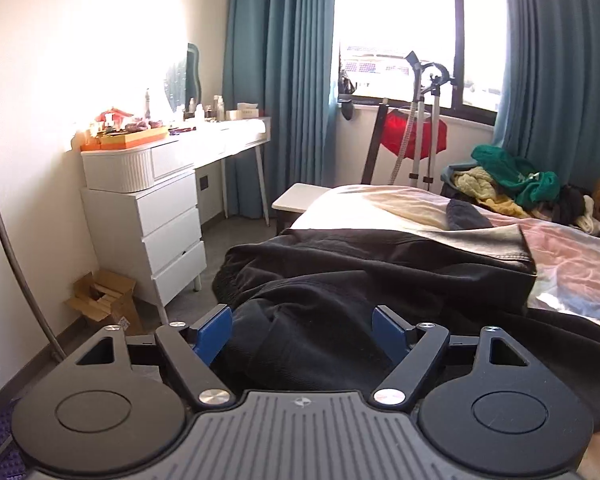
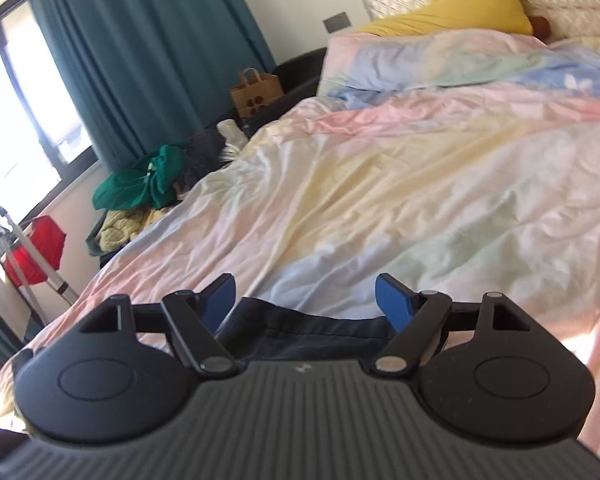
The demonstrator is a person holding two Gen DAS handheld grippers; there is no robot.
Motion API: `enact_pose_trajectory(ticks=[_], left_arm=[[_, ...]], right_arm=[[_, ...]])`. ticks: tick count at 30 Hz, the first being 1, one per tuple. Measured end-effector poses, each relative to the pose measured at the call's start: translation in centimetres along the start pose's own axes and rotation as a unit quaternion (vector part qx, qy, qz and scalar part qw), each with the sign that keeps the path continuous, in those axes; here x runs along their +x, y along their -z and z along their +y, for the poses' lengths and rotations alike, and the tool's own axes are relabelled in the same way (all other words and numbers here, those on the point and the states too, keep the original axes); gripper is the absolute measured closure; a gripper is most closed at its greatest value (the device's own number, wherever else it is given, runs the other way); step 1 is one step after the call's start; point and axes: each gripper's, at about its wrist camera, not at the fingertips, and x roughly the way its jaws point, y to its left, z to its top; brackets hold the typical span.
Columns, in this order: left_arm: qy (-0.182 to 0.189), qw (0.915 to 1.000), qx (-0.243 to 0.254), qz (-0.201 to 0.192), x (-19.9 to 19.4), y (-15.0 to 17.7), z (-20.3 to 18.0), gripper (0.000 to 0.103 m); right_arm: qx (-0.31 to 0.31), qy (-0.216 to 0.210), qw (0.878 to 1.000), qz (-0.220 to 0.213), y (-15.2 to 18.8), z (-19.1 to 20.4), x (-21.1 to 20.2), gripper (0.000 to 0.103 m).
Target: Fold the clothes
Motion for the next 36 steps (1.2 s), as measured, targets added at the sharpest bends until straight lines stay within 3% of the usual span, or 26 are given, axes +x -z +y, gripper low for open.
enact_pose_trajectory(ticks=[7,15,21,25,28,30,36], left_arm=[[0.068,0.9976,0.009,-0.006,1.9,-0.6,-9.5,0.023],[0.101,0.9936,0.05,0.009,5.9,0.0,-18.6,0.023],[0.125,0.988,0.09,0.014,9.8,0.2,-24.3,0.026],[0.135,0.9827,0.126,0.018,14.4,-0.4,-28.2,0.031],[0.145,0.9768,0.158,0.001,18.1,-1.7,-32.0,0.031],[0.15,0.9752,0.162,0.013,21.9,-3.2,-34.8,0.031],[0.109,0.9891,0.08,0.058,34.9,-8.0,-40.1,0.031]], right_arm=[[-0.085,-0.085,0.993,-0.013,0.9,5.2,-2.7,0.024],[-0.122,-0.145,0.982,0.01,2.9,8.5,-4.1,0.024],[-0.132,-0.152,0.979,0.025,4.0,10.2,-4.4,0.024],[-0.115,-0.134,0.984,0.026,5.0,10.5,-4.2,0.024],[-0.101,-0.137,0.985,0.037,5.6,10.9,-3.7,0.024],[-0.1,-0.14,0.984,0.036,5.9,11.3,-3.4,0.024],[-0.101,-0.132,0.986,0.025,7.0,12.0,-1.5,0.024]])
